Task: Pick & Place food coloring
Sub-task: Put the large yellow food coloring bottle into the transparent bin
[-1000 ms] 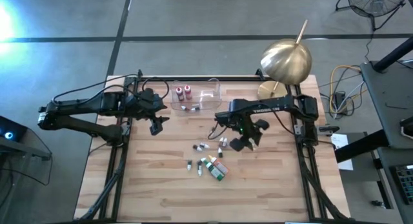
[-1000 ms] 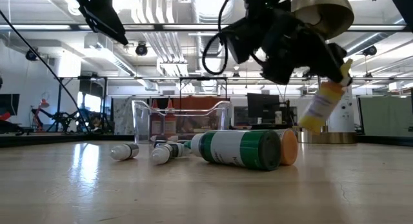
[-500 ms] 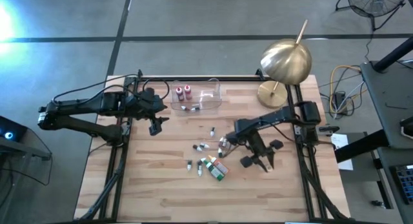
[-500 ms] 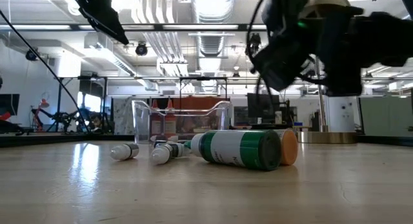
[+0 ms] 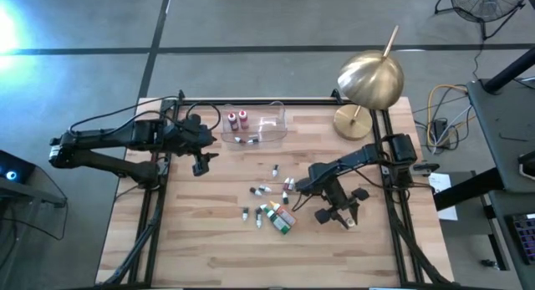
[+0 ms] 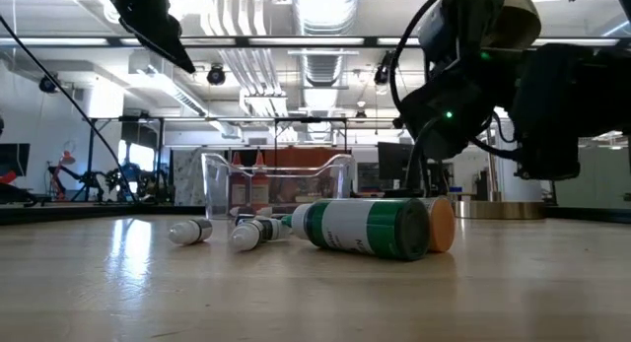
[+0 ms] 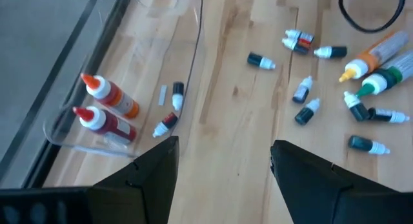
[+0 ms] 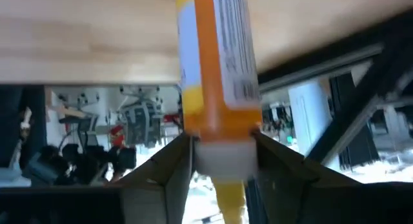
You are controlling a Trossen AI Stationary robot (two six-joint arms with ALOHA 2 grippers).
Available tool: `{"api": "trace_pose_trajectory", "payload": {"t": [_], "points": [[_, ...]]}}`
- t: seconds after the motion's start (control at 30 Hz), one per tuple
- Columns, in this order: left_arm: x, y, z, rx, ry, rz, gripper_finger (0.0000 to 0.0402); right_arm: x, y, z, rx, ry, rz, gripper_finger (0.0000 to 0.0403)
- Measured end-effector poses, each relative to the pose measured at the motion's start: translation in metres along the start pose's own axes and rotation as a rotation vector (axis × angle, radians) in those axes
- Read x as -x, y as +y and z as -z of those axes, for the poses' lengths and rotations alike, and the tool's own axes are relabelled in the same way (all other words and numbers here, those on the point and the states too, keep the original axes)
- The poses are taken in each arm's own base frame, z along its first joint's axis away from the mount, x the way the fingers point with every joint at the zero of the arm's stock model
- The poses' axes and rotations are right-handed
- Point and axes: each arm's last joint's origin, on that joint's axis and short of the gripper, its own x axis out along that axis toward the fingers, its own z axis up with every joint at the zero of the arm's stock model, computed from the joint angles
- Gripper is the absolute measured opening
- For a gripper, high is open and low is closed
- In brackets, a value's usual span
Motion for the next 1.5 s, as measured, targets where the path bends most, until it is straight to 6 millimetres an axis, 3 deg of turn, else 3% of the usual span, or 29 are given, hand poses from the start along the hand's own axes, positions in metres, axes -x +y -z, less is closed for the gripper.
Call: {"api": "trace_pose_trajectory", "payload": {"t": [0.23,0.57,0.73,0.97,1.23,1.5], "points": [[-0.009,-0.002,0.009,0.014,0.04,0.0,0.0218,0.004,0.004,0.003,0.004,-0.068,0.018,0.0191],[-0.01,-0.002,0.006,0.037,-0.002,0.004,0.0218,0.021,0.002,0.029,-0.004,-0.255,0.048,0.0221],[-0.01,-0.002,0.004,0.041,-0.019,0.006,0.0218,0.031,-0.008,0.049,-0.064,-0.417,0.045,0.0234],[-0.01,-0.002,0.004,0.036,-0.021,0.006,0.0218,0.039,-0.028,0.087,-0.173,-0.52,-0.107,0.0244],[-0.01,-0.002,0.004,0.03,-0.022,0.009,0.0218,0.022,-0.028,0.106,-0.2,-0.589,-0.239,0.0244],[-0.01,-0.002,0.003,0.009,-0.023,0.01,0.0218,-0.006,-0.023,0.116,-0.279,-0.648,-0.216,0.0245]]}}
